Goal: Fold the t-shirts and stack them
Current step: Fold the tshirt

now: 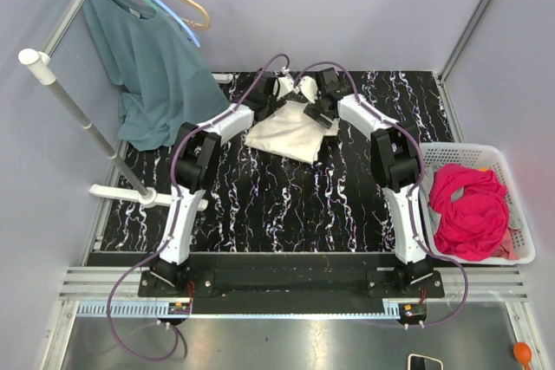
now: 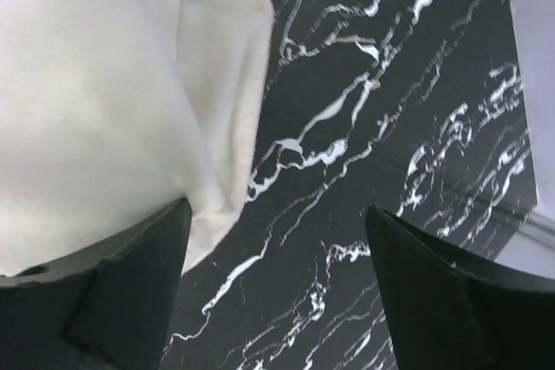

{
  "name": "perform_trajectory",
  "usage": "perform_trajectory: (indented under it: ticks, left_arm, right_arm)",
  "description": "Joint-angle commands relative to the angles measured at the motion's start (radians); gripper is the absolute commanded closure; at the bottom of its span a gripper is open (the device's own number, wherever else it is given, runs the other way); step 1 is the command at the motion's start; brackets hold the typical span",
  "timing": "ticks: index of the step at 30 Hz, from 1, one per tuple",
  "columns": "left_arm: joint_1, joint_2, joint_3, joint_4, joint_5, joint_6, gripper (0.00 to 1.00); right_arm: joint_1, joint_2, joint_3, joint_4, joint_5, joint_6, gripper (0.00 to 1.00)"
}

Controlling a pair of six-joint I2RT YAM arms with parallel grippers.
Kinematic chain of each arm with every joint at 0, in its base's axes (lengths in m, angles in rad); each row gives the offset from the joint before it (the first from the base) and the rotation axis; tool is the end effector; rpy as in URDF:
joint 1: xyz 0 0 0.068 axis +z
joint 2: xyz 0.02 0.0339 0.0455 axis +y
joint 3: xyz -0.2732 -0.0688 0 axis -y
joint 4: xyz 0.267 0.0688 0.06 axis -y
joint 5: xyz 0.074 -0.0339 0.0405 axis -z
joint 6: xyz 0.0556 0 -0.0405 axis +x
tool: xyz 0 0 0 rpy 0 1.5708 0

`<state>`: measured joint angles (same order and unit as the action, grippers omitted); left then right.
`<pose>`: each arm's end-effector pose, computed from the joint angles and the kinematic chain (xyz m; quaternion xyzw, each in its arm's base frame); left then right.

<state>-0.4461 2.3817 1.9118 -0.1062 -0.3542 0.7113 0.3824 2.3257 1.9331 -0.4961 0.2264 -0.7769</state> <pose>0.5397 -0.2368 0.1656 0.4028 0.7702 0.2156 0.4450 0.5220 0.1965 0.1663 -0.4813 0.8041 -0.1695 0.3050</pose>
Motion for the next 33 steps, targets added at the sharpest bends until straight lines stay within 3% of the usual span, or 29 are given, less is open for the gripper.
perform_trajectory:
  ticks: [1,4,9,17,28,33]
  left_arm:
    - [-0.008,-0.180,-0.066,0.045,-0.016,-0.056,0.02]
    - [-0.006,-0.266,-0.118,-0.022,0.030,-0.096,0.01]
    - [-0.008,-0.389,-0.183,-0.142,0.138,-0.144,0.01]
    - [-0.009,-0.397,-0.218,-0.325,0.345,-0.164,0.01]
    - [-0.011,-0.300,-0.191,-0.296,0.345,-0.139,0.01]
    - [-0.011,-0.259,-0.158,-0.282,0.322,-0.116,0.01]
  right_arm:
    - [0.003,-0.055,-0.019,0.042,0.071,0.062,0.06]
    - [0.003,-0.117,-0.086,0.047,0.076,0.093,0.00]
    - [0.003,-0.236,-0.167,0.045,0.070,0.191,0.00]
    - [-0.004,-0.360,-0.304,0.033,-0.010,0.445,0.00]
    - [-0.117,-0.281,-0.258,-0.019,-0.467,0.822,0.00]
    - [-0.178,-0.204,-0.204,-0.036,-0.625,0.884,0.00]
